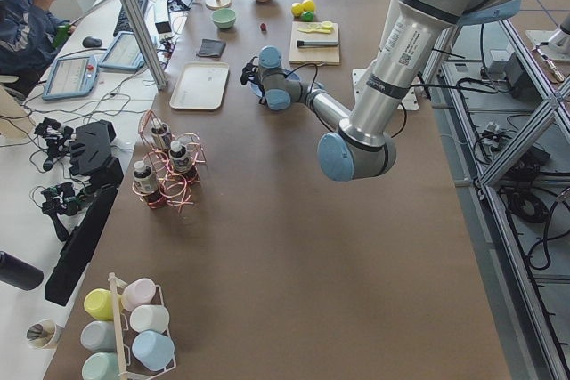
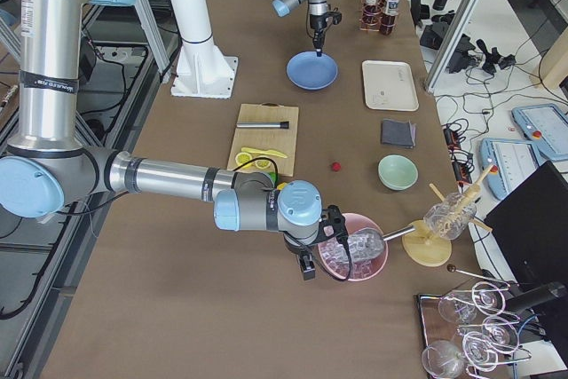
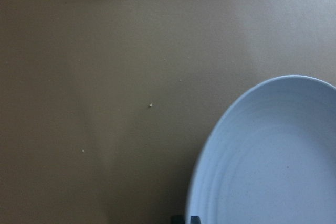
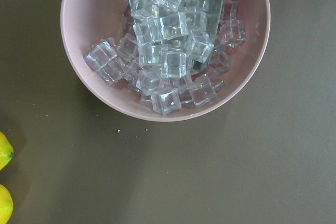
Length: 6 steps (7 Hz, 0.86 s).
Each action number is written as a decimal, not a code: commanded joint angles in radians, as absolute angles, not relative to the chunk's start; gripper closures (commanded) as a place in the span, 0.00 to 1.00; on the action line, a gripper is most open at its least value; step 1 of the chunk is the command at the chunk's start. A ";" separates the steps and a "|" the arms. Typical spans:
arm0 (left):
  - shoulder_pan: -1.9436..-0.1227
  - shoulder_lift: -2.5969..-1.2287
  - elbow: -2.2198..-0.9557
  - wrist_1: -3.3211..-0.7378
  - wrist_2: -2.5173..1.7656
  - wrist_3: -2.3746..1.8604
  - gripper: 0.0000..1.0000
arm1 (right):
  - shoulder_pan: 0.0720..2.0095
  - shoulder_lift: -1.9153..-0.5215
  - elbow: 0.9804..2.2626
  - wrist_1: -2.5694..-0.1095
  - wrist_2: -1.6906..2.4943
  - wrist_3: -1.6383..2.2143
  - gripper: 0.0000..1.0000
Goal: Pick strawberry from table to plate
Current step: 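Push the blue plate with the left gripper toward the table center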
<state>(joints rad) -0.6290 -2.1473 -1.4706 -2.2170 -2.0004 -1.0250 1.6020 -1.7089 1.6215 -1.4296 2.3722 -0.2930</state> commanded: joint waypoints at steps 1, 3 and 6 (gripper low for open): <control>-0.597 -2.189 -1.445 -2.218 -1.962 -1.081 1.00 | 1.601 -1.709 1.621 -1.430 2.375 -0.293 0.00; -0.597 -2.180 -1.445 -2.224 -1.950 -1.071 0.03 | 1.589 -1.697 1.632 -1.425 2.373 -0.293 0.00; -0.635 -2.056 -1.559 -2.217 -1.951 -1.037 0.02 | 1.501 -1.634 1.660 -1.424 2.404 -0.136 0.00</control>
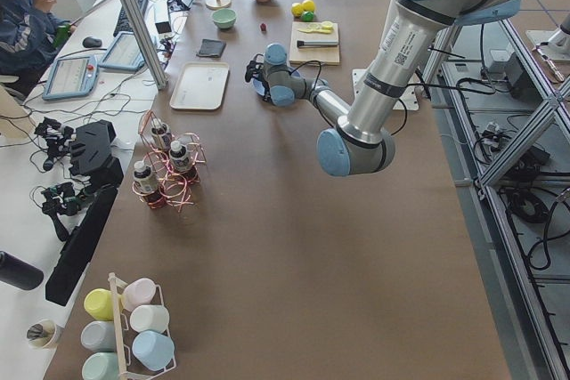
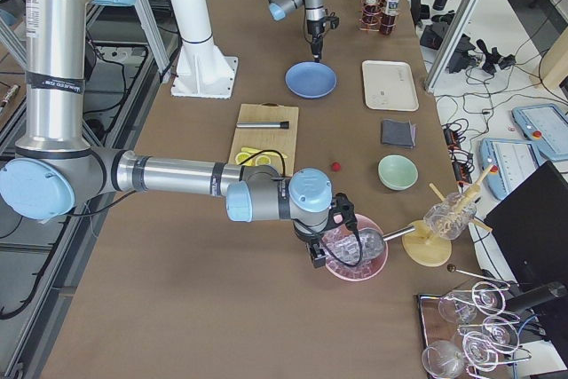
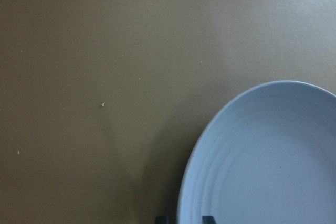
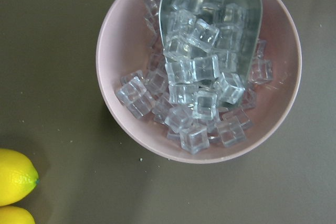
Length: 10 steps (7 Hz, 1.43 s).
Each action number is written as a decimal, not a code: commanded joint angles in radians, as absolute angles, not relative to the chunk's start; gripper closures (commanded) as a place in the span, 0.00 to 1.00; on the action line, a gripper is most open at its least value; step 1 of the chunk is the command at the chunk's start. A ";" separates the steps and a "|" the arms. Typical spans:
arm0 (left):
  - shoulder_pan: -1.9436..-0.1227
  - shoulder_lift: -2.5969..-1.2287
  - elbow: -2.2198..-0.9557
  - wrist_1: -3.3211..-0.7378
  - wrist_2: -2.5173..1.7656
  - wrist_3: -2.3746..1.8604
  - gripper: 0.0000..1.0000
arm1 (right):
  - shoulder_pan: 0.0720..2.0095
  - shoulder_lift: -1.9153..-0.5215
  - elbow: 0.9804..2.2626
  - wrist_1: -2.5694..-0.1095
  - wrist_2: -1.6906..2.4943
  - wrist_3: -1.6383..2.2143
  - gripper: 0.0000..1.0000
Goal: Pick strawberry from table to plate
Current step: 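Withdraw the left arm from the plate while the right arm moves out, then lower the right gripper onto the red strawberry and close it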
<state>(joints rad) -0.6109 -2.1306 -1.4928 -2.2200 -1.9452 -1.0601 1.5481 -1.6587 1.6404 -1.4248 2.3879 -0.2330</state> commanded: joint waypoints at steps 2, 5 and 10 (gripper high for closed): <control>-0.740 -1.921 -1.644 -2.215 -2.040 -0.921 0.02 | 1.410 -1.618 1.735 -1.424 2.402 0.086 0.00; -0.956 -1.719 -1.689 -2.215 -2.198 -0.630 0.02 | 1.165 -1.582 1.767 -1.180 2.245 0.655 0.00; -1.336 -1.578 -1.664 -2.056 -2.408 -0.109 0.02 | 0.902 -1.327 1.584 -1.170 1.993 0.956 0.04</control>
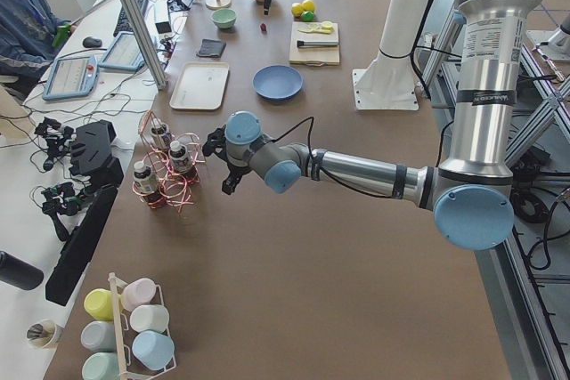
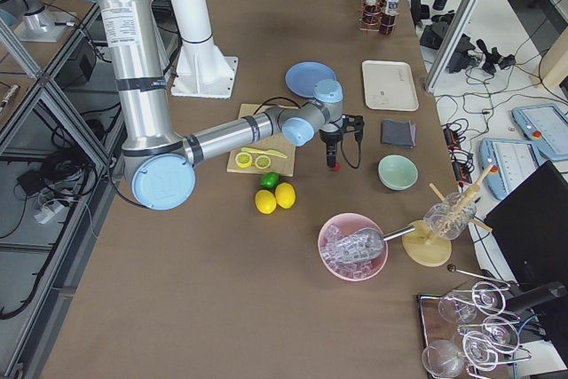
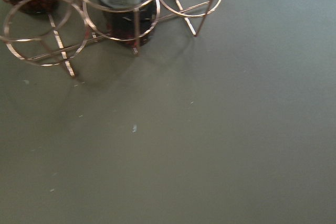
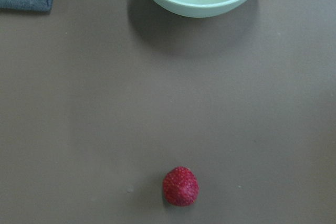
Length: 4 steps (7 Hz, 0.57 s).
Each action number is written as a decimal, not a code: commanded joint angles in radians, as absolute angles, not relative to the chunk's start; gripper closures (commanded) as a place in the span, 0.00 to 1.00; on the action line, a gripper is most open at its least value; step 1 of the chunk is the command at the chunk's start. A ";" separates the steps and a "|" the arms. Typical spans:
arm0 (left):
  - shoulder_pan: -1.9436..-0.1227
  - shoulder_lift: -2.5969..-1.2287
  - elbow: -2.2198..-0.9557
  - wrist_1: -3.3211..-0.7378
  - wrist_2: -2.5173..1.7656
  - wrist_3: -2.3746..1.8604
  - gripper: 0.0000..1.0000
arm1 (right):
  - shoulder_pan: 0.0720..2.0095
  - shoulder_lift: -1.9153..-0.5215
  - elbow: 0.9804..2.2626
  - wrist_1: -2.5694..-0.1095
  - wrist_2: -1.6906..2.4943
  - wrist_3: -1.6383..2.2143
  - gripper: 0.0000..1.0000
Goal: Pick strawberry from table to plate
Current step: 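Lower the right gripper onto the red strawberry and close it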
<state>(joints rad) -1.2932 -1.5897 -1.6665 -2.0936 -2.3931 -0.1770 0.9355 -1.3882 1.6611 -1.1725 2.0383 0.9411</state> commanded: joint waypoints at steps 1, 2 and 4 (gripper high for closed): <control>-1.338 -1.559 -1.664 -2.059 -2.411 -0.109 0.02 | 0.888 -1.293 1.534 -1.166 1.971 0.956 0.07; -1.344 -1.549 -1.666 -2.062 -2.411 -0.109 0.02 | 0.881 -1.295 1.487 -1.081 1.957 0.956 0.10; -1.345 -1.548 -1.664 -2.062 -2.411 -0.109 0.02 | 0.877 -1.315 1.457 -1.005 1.957 0.957 0.15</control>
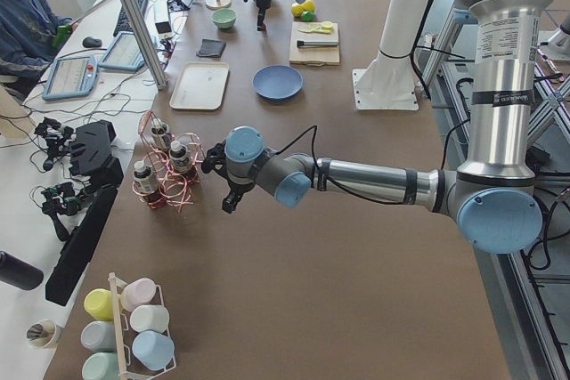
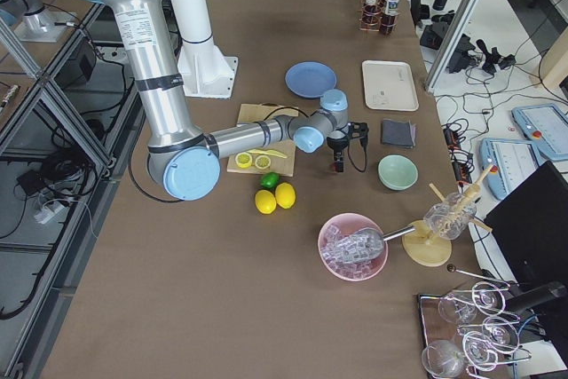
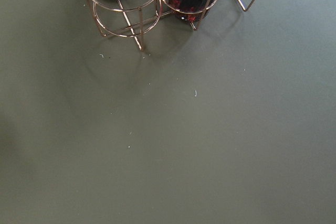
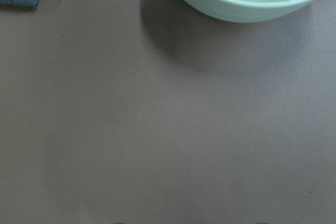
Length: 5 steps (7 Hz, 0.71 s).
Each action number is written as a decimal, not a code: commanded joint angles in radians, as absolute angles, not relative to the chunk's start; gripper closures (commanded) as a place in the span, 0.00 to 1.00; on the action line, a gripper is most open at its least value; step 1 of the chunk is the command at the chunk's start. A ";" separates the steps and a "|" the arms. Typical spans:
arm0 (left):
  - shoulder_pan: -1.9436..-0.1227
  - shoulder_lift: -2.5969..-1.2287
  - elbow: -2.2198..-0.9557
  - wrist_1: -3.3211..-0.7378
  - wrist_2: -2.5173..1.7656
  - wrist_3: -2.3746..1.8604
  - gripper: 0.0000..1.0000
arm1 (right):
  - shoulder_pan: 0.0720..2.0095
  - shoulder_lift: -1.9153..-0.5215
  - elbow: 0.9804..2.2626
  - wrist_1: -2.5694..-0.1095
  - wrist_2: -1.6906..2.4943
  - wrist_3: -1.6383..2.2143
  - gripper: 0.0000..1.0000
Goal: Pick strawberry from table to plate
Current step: 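Lower the right gripper onto the red strawberry and close it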
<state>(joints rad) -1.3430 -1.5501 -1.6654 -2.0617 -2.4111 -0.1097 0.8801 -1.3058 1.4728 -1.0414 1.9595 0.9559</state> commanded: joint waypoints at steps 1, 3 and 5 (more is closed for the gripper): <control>-1.344 -1.548 -1.664 -2.060 -2.411 -0.109 0.02 | 0.876 -1.325 1.468 -1.005 1.957 0.959 0.19; -1.345 -1.548 -1.666 -2.062 -2.413 -0.109 0.02 | 0.874 -1.333 1.471 -1.003 1.959 1.000 0.63; -1.345 -1.548 -1.666 -2.062 -2.413 -0.109 0.02 | 0.867 -1.336 1.497 -0.980 1.959 1.032 1.00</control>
